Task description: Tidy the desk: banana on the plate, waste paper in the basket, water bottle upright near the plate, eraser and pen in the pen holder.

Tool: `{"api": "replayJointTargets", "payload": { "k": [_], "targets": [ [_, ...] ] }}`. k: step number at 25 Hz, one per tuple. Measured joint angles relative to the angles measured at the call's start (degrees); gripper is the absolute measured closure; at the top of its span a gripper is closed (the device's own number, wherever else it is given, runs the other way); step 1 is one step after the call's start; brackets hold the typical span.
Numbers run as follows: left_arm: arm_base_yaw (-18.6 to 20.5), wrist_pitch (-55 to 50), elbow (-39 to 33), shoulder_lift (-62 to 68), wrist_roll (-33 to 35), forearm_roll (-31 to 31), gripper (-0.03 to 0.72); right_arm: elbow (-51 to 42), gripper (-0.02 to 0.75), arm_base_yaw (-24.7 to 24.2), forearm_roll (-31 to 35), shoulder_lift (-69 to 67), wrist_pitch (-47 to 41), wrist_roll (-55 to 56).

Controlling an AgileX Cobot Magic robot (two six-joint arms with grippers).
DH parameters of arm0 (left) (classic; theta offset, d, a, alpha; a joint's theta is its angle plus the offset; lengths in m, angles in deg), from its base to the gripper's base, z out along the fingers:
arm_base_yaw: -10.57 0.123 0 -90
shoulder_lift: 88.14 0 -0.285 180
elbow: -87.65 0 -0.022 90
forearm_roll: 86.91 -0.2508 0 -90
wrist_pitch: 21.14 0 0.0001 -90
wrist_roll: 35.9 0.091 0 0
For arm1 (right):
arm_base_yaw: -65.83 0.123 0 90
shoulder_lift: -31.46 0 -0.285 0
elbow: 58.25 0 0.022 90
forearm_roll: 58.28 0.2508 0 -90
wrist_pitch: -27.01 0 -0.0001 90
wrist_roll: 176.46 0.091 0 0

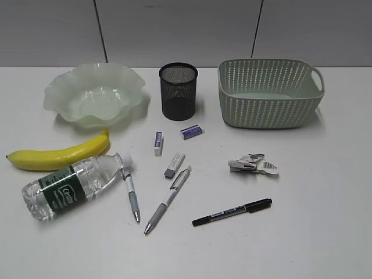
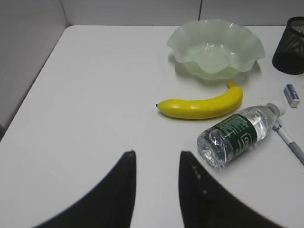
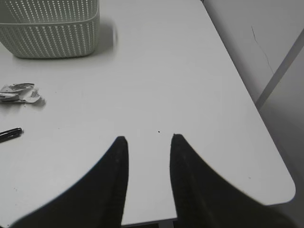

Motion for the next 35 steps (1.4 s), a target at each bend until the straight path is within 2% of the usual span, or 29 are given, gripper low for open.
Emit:
{"api": "replayJointTargets", "payload": {
  "k": [21,24,29,35],
  "targets": [
    [-0.1,2.2,0.7,1.5,0.0,-0.2,0.459,0.0,0.482,0.0,0.0,0.0,0.0,0.0],
    [-0.1,6.3,1.0,5.3,0.0,-0.7,0.459,0.0,0.482,0.0,0.0,0.0,0.0,0.0],
    [-0.1,19.6,1.0,13.2,0.0,-1.1,0.454,0.0,0.482,0.0,0.0,-0.2,0.0,0.0],
    [-0.1,31.2,1.4,30.8,0.0,-1.5,0.4,0.0,0.482,0.0,0.0,-0.5,0.0,0.0]
  ]
}}
